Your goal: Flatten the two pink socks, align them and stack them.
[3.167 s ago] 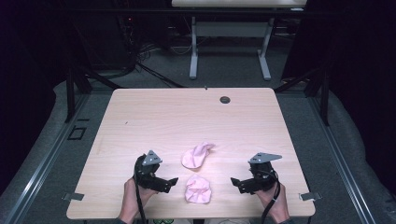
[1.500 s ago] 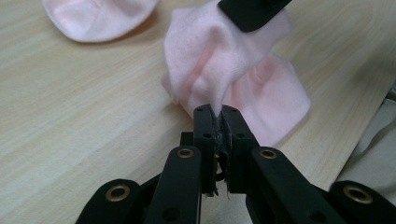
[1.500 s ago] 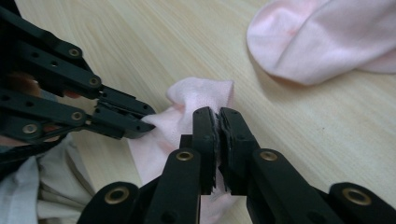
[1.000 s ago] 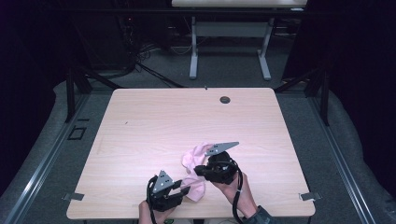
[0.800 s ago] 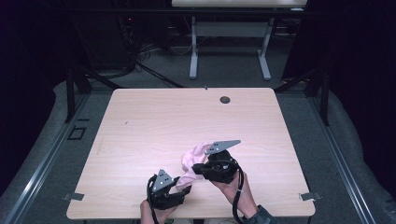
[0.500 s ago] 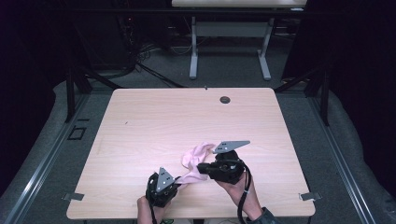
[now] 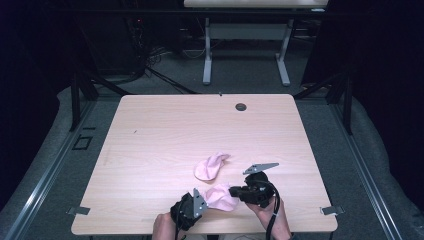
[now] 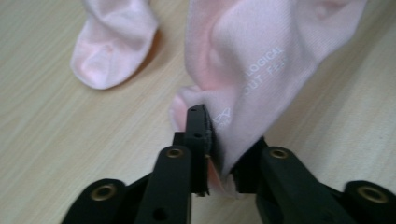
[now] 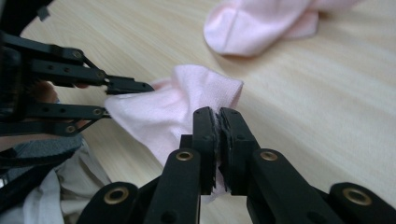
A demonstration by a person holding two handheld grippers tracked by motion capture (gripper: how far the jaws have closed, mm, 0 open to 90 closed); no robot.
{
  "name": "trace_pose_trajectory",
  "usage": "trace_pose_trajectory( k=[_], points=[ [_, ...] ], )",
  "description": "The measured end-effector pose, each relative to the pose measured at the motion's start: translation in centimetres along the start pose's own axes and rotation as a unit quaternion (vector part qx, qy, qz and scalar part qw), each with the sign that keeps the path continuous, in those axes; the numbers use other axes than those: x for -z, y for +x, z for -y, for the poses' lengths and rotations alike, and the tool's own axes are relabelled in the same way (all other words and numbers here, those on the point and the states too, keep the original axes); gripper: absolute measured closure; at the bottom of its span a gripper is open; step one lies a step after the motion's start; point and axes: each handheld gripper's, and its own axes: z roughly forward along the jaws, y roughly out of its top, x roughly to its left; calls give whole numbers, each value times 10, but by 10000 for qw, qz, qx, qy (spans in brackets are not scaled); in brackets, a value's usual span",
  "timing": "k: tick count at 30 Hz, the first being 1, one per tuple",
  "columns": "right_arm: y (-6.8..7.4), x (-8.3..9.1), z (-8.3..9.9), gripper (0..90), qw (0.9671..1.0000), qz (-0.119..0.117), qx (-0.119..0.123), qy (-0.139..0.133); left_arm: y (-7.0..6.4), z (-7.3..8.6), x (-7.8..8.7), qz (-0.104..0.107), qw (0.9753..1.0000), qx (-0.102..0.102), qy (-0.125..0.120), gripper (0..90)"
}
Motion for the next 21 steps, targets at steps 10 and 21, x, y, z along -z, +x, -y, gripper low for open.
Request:
trace_pose_trajectory(
  k=[10,21],
  points=[
    [-16,-12,19,826,9985,420,48,355,11,11,14,325,9977,582,-115,390],
    [-12,-7,25,636,9964,806,192,197,47,14,32,608,9890,1300,-353,346]
  ],
)
